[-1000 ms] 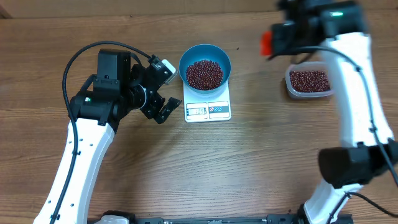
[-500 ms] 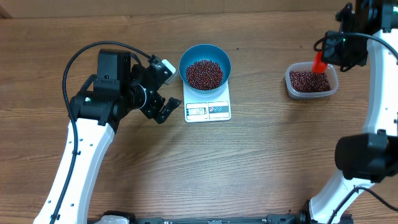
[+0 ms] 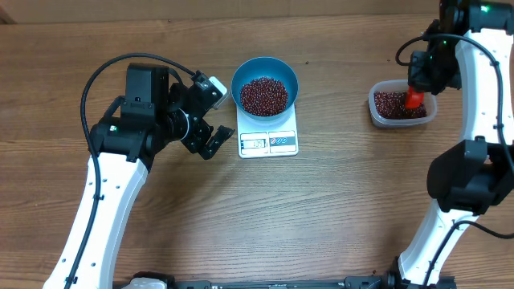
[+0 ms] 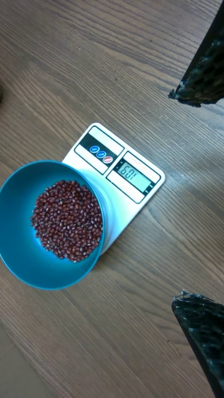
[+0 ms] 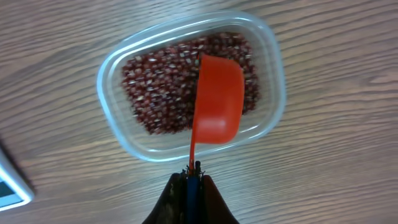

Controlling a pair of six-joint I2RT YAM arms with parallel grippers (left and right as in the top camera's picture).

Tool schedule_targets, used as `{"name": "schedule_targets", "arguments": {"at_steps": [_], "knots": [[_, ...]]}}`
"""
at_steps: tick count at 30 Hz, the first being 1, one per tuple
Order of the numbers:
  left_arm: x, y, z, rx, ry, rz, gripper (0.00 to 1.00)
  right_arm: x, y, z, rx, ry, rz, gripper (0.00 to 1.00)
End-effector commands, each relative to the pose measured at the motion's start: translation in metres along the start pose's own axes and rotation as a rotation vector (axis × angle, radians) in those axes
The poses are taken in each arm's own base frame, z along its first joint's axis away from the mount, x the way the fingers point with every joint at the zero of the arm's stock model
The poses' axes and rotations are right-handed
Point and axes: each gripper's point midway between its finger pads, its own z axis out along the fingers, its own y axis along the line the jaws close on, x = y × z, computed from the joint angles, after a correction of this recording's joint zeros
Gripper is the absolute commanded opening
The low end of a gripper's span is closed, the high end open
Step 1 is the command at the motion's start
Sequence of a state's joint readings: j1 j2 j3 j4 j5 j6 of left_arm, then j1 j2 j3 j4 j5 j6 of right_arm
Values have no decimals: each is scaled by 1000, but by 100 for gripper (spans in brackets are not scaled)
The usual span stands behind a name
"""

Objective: Scoop item into bowl and weigh 150g on scale
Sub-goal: 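Dip the scoop into the tub beans and lift it filled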

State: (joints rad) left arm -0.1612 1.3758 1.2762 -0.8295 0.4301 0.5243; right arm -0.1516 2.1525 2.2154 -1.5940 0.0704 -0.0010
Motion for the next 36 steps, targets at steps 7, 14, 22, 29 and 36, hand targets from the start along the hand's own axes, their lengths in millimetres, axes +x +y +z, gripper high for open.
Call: {"name": "schedule_targets", "arguments": {"at_steps": [7, 14, 22, 29, 36], "knots": [[-7, 3, -3, -7, -17, 17, 99, -2, -19, 34, 117, 38, -9, 4], [-7, 3, -3, -7, -17, 17, 99, 5, -15, 54, 100, 92, -15, 4], [-7, 3, -3, -7, -17, 17, 100, 14, 24, 56, -136, 130, -130, 4], [-7, 3, -3, -7, -17, 17, 100, 17, 37, 53, -216, 140, -137, 4], [-7, 3, -3, -7, -17, 17, 100, 19, 49, 49, -312, 142, -137, 4]]}}
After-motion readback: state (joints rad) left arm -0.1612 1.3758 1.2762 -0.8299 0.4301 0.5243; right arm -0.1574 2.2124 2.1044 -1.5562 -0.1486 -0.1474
